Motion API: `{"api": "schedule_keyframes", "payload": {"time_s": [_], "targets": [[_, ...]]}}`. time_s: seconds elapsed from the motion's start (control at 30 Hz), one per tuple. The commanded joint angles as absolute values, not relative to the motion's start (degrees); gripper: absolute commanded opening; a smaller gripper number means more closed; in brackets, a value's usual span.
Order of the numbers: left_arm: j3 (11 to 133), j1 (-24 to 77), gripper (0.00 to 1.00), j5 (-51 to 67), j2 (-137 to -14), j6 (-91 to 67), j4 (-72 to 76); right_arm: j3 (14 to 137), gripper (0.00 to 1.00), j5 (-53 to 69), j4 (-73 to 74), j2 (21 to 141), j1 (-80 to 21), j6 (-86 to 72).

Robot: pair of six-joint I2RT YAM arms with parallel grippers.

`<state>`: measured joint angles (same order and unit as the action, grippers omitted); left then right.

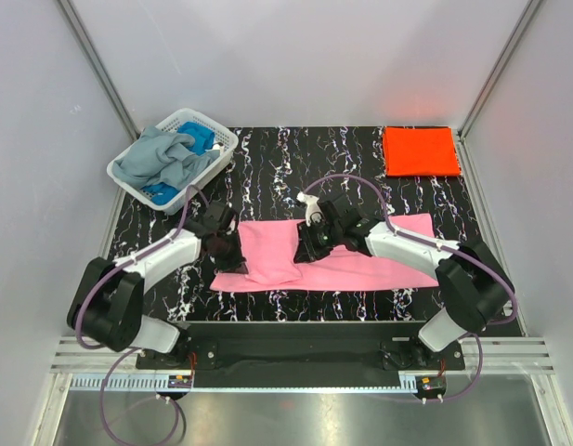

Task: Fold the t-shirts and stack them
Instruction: Fold the tshirt

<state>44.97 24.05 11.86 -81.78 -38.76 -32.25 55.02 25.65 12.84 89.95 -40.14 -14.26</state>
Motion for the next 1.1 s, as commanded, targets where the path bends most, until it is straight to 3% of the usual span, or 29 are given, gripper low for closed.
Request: {"api": "schedule_keyframes", "payload": {"time_s": [0.0, 0.37, 0.47, 0.53, 0.7, 1.07], "targets": [[42.9, 25.6, 0.00, 9.6, -77.3, -42.2, -33.8, 57.1, 0.22, 24.6, 10.5, 91.0, -40.9, -15.6], [40.0, 26.9, 0.04, 7.4, -75.9, -44.3, -35.8, 55.7, 0.29, 23.6, 12.0, 89.7, -41.7, -13.8], [40.3, 27.0, 0.13, 5.2, -75.1, -43.9, -38.1, 55.5, 0.30, 23.6, 11.4, 89.4, -41.7, -14.0], [40.7, 27.0, 0.34, 4.1, -74.1, -44.2, -40.0, 55.7, 0.30, 22.8, 11.8, 89.3, -41.7, -14.4], [48.0, 27.0, 0.45, 0.2, -71.3, -43.4, -44.8, 59.1, 0.29, 13.3, 17.3, 90.7, -41.7, -18.9], [56.2, 23.3, 0.48, -2.1, -87.6, -40.9, -31.8, 66.4, 0.26, 11.7, 12.7, 103.8, -41.3, -24.1]]}}
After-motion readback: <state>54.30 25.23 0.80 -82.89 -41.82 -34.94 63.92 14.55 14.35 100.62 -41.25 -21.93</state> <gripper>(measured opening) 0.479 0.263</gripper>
